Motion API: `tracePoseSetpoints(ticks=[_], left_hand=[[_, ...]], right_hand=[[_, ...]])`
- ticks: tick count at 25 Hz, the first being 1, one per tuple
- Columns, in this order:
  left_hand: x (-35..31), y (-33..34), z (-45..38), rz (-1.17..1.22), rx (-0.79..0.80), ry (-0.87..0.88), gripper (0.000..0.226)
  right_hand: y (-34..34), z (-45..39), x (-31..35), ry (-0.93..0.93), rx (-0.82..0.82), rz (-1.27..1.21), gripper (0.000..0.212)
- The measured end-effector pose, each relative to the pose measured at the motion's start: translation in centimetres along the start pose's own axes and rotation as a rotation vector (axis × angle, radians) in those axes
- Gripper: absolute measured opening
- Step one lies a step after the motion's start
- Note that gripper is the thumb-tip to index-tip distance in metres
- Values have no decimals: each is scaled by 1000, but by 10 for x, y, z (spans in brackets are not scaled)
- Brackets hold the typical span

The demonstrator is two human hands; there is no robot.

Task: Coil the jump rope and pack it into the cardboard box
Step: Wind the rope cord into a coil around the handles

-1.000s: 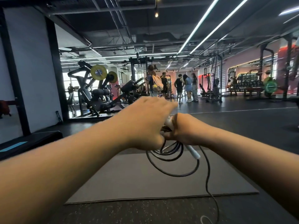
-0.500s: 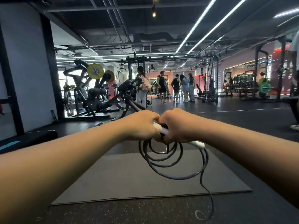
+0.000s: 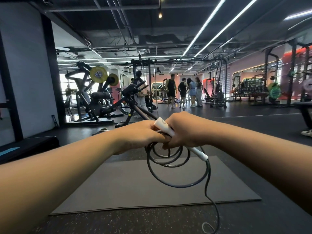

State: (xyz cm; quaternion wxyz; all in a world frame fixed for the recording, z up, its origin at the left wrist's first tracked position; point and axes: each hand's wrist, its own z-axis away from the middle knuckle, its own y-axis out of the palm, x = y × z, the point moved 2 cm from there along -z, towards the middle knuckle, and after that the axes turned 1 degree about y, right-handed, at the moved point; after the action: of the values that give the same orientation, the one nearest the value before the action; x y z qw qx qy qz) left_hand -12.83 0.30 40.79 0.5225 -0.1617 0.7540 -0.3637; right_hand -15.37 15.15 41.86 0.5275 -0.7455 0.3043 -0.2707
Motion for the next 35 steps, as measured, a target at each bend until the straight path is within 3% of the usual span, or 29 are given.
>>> tracePoseSetpoints(ticks=[6, 9, 13, 17, 19, 21, 23, 26, 31, 33, 35], left_hand=[[3, 7, 2, -328, 11, 59, 12], [8, 8, 2, -73, -14, 95, 17], [22, 12, -2, 240, -16, 30, 32], [19, 12, -2, 534, 177, -162, 63], [10, 9, 2, 392, 292, -255, 84], [-3, 6, -2, 208, 325, -279, 73], [-10, -2, -7, 150, 310, -299, 55], [-18, -13, -8, 111, 403, -345, 43], [-28, -3, -9, -76, 483, -417, 9], [-30, 5, -12, -191, 422, -411, 14], [-28, 9, -15, -372, 315, -289, 22]], right_hand=[[7, 6, -7, 28, 80, -3, 39], [7, 8, -9, -27, 74, -22, 35], [7, 14, -9, -177, 132, 4, 9], [12, 18, -13, -96, 207, 91, 15], [20, 16, -11, -89, 234, 162, 13], [22, 14, -9, -69, 247, 223, 8], [18, 14, -4, -34, 248, 290, 29], [13, 11, -5, -55, 177, 280, 15], [22, 10, 5, -57, 16, 353, 65], [19, 9, 5, -51, -16, 331, 74], [15, 8, 1, -66, -38, 258, 72]])
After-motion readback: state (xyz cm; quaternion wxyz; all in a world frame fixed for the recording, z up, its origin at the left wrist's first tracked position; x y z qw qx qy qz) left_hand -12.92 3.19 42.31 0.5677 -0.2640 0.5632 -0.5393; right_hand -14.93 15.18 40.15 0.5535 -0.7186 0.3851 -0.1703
